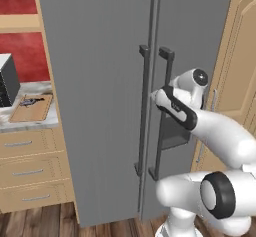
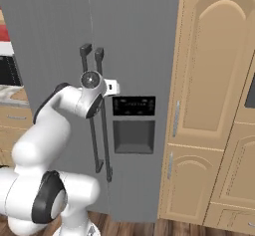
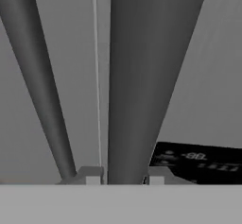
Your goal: Retrieve a lemon from the fridge and place it on the cutting board with the fish.
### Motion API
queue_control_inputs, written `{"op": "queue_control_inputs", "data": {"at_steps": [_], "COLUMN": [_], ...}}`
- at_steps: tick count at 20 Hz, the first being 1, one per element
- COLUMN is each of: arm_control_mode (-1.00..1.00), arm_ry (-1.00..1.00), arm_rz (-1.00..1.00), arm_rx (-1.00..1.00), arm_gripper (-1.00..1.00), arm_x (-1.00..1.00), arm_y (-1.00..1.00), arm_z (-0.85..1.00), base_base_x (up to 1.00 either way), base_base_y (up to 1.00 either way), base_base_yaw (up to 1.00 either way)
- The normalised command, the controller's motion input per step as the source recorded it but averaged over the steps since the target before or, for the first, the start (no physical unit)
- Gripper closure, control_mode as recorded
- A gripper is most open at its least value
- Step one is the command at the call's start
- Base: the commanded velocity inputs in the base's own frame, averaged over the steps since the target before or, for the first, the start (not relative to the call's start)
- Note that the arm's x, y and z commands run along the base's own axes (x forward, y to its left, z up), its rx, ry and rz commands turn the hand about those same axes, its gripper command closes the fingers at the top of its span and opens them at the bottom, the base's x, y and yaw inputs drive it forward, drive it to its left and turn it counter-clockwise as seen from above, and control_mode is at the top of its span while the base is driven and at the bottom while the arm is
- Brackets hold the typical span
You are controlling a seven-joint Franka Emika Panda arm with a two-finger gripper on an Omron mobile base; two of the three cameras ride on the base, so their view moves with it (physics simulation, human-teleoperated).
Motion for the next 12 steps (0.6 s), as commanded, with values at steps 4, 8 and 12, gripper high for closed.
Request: {"op": "queue_control_inputs", "data": {"at_steps": [4, 8, 12], "arm_control_mode": [-1.0, -1.0, -1.0], "arm_ry": [0.0, 0.0, 0.01], "arm_rz": [0.01, 0.06, 0.02], "arm_rx": [0.1, 0.25, 0.2], "arm_gripper": [1.0, 1.0, 1.0], "arm_x": [-1.0, -1.0, -1.0], "arm_y": [-0.8, -1.0, -1.0], "arm_z": [0.43, 0.52, 0.25], "base_base_x": [0.0, 0.0, 0.0], "base_base_y": [0.0, 0.0, 0.0], "base_base_yaw": [0.0, 0.0, 0.0]}}
